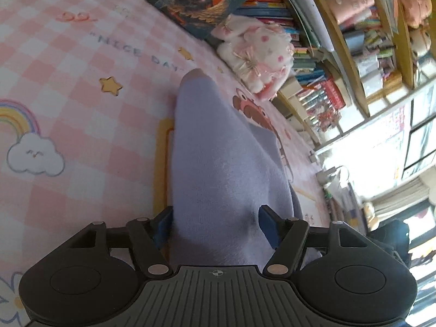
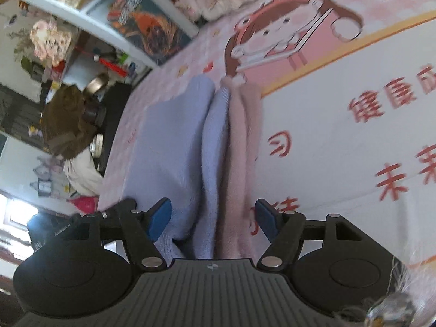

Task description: Fold clothes

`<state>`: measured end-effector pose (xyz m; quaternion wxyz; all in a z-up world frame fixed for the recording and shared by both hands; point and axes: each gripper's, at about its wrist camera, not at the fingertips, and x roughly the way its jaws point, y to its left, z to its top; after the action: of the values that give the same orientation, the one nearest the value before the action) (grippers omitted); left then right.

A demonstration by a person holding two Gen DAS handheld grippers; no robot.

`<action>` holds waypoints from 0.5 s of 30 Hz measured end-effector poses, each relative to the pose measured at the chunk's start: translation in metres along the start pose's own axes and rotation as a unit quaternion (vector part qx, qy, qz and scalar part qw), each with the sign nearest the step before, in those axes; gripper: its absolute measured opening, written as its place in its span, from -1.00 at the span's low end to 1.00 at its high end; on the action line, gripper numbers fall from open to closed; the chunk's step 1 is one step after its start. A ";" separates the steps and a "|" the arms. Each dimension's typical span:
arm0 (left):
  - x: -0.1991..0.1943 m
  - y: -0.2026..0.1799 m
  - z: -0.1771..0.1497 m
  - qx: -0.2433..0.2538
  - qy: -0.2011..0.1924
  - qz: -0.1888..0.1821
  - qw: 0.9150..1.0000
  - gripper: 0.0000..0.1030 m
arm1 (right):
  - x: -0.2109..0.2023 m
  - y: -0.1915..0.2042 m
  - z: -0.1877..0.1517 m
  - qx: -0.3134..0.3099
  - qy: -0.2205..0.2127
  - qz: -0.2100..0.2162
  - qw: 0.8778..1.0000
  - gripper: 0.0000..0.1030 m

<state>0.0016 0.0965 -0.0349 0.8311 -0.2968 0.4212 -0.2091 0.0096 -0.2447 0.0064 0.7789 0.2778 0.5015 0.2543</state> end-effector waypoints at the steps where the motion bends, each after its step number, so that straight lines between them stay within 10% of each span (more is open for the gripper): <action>1: 0.000 -0.008 -0.002 0.031 -0.002 0.017 0.999 0.18 | 0.004 0.004 -0.003 -0.020 0.003 -0.005 1.000 0.11; 7: -0.006 -0.037 -0.013 0.133 -0.009 0.059 0.989 0.19 | -0.001 0.056 -0.033 -0.266 -0.019 -0.085 0.960 -0.38; 15: 0.002 -0.008 0.002 0.040 0.012 0.004 0.999 0.37 | 0.005 0.005 -0.008 -0.082 0.003 0.001 0.997 0.02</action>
<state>0.0036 0.0896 -0.0297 0.8381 -0.2593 0.4233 -0.2264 0.0036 -0.2360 0.0040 0.7972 0.2125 0.4813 0.2961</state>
